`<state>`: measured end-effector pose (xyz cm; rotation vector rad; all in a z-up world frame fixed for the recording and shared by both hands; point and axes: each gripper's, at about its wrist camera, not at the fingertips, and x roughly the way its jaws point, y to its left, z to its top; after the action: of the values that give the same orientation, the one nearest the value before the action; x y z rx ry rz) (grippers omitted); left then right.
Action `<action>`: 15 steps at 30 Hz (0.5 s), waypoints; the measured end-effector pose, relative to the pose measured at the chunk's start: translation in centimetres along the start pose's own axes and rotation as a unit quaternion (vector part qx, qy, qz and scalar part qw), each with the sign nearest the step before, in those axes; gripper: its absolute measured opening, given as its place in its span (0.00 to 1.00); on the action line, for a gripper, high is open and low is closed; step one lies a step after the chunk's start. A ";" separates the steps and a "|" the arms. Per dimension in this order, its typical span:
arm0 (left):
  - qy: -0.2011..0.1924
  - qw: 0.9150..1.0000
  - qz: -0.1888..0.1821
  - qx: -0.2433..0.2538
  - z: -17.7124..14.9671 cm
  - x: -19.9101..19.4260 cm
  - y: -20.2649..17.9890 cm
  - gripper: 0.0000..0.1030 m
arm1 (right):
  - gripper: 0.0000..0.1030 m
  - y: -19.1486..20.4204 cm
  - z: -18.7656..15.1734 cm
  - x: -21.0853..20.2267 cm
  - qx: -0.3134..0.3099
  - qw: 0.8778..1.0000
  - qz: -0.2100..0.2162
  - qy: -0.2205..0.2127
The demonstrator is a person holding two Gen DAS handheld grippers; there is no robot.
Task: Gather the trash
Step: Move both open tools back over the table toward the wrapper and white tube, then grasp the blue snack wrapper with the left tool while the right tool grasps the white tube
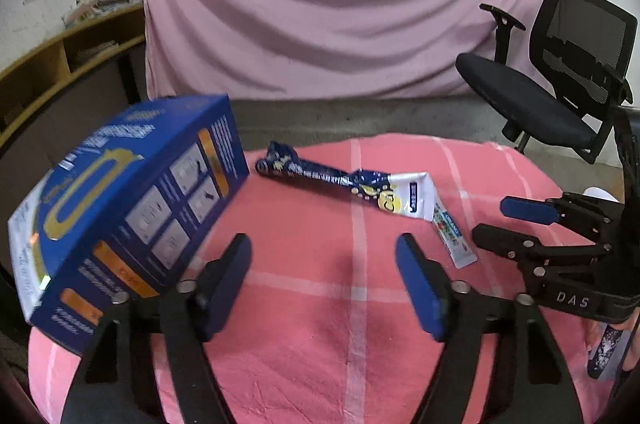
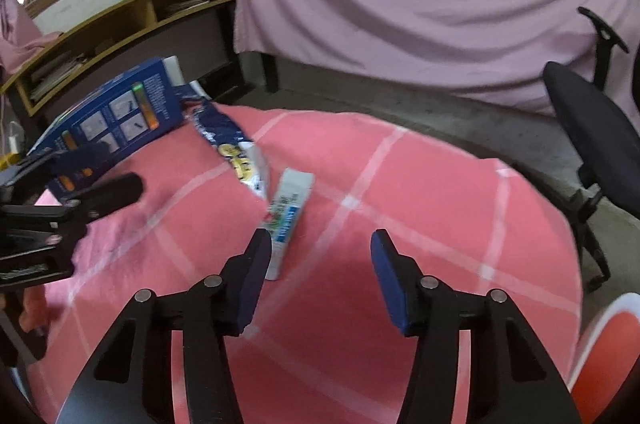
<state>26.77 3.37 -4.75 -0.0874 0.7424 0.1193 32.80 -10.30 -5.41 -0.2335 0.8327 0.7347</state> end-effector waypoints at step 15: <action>0.021 0.995 -0.053 -0.080 2.5 1.1 1.0 0.57 | 0.19 0.3 0.8 2.5 0.000 0.999 0.014 0.047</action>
<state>29.08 4.78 -3.74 -0.2829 0.7681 0.0768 34.21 -8.49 -6.77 -0.2577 0.9276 0.7542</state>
